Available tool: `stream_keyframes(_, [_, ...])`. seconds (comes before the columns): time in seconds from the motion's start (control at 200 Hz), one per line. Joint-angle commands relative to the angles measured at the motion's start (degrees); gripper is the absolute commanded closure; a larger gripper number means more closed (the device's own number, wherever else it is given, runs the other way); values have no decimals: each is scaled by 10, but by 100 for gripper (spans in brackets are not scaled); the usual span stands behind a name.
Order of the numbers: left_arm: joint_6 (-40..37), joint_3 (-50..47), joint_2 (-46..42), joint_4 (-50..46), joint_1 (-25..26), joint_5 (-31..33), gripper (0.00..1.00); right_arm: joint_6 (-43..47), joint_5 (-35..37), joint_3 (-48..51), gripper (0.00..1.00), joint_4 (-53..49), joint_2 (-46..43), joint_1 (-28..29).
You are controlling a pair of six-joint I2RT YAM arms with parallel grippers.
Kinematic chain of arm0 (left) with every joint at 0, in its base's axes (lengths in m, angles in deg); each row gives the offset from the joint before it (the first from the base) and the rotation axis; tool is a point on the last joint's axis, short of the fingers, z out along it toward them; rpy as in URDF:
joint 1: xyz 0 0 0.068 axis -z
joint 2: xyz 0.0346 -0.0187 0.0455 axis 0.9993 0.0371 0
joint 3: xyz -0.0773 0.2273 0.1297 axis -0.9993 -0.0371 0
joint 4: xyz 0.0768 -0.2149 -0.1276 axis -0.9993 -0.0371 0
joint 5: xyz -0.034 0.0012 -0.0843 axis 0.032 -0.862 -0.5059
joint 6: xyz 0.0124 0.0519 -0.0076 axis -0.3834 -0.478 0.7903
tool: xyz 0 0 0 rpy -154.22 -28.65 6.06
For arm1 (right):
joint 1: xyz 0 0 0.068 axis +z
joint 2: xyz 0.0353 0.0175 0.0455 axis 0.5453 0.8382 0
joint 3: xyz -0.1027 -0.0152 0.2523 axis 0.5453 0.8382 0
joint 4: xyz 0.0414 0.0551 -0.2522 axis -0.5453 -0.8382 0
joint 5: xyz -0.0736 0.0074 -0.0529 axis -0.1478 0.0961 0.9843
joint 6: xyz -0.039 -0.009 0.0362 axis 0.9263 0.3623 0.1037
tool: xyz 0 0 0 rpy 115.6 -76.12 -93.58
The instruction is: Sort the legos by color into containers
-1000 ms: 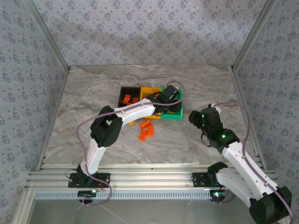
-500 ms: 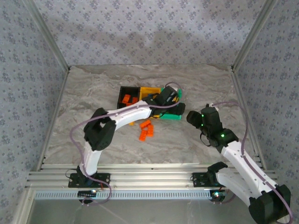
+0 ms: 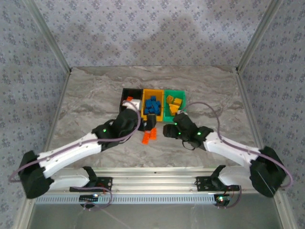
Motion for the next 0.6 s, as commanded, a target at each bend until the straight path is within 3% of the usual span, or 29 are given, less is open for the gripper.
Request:
stream_keyframes(0.0, [51, -71, -78, -68, -6, 78, 0, -14, 25, -48, 26, 36, 71, 32])
stream_keyframes(0.325, [122, -184, -254, -155, -18, 106, 0, -25, 50, -154, 25, 25, 254, 64])
stream_keyframes(0.595, [129, -197, -284, -177, -27, 107, 0, -41, 73, -189, 33, -41, 312, 67])
